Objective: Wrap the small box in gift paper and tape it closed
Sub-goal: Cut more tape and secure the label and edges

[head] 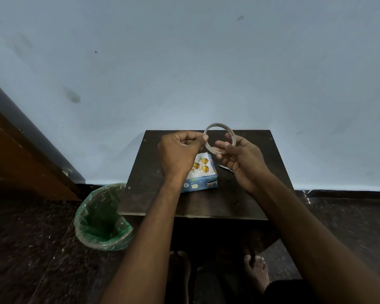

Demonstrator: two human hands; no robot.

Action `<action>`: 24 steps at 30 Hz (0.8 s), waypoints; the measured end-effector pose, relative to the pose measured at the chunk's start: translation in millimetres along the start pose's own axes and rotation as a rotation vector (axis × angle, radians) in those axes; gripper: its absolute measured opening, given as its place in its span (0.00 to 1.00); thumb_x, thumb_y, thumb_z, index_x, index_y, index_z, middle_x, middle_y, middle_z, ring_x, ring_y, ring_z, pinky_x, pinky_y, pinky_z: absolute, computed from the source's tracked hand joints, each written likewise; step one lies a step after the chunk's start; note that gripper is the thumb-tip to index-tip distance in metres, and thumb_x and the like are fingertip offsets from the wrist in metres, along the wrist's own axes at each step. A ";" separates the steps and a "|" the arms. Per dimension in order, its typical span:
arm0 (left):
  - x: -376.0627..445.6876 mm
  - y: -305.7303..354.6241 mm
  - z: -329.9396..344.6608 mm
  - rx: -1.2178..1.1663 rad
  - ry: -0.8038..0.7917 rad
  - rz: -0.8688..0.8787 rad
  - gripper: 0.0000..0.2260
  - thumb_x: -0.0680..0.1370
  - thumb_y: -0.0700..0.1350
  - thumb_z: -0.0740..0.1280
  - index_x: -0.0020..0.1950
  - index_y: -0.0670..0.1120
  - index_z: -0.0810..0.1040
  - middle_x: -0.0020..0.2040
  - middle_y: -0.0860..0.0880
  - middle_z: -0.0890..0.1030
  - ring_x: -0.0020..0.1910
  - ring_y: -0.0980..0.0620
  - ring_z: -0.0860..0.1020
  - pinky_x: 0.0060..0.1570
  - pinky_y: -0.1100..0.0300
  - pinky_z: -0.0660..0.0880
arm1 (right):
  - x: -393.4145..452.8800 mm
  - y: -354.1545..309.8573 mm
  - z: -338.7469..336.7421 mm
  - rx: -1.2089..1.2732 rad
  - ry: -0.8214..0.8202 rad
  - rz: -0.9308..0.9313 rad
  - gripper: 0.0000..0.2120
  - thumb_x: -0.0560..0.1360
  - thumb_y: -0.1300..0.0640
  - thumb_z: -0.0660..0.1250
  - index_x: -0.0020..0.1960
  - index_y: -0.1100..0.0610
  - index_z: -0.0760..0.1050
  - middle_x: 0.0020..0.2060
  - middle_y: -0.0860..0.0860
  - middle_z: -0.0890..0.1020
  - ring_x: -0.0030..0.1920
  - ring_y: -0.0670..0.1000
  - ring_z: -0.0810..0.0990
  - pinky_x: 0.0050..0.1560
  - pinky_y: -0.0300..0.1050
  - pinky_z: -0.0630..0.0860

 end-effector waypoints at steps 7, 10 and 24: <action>-2.2 -0.7 1.7 -0.166 0.019 -0.289 0.07 0.73 0.45 0.82 0.44 0.43 0.89 0.37 0.46 0.88 0.35 0.53 0.87 0.34 0.62 0.80 | -6.7 2.4 1.2 -1.018 0.159 -0.818 0.24 0.73 0.50 0.76 0.67 0.50 0.77 0.64 0.47 0.79 0.65 0.46 0.73 0.63 0.46 0.73; -1.8 0.5 2.8 -0.178 -0.013 -0.313 0.06 0.73 0.44 0.82 0.44 0.42 0.89 0.36 0.44 0.88 0.34 0.54 0.85 0.35 0.62 0.80 | -8.8 6.9 10.7 -1.226 0.081 -0.925 0.13 0.72 0.47 0.77 0.55 0.49 0.83 0.52 0.42 0.83 0.59 0.46 0.76 0.54 0.49 0.66; 8.7 0.3 -9.5 -0.079 -0.272 -0.095 0.08 0.83 0.43 0.72 0.60 0.50 0.88 0.51 0.57 0.89 0.45 0.65 0.83 0.41 0.71 0.76 | -5.0 -9.2 1.5 -0.943 0.073 -0.804 0.08 0.79 0.55 0.67 0.55 0.49 0.83 0.48 0.44 0.84 0.52 0.47 0.81 0.56 0.62 0.77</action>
Point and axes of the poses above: each hand's wrist, its own x-axis towards the middle knuckle, its own z-axis out of the palm, y = z × x, the point moved 2 cm from there along x, towards the middle knuckle
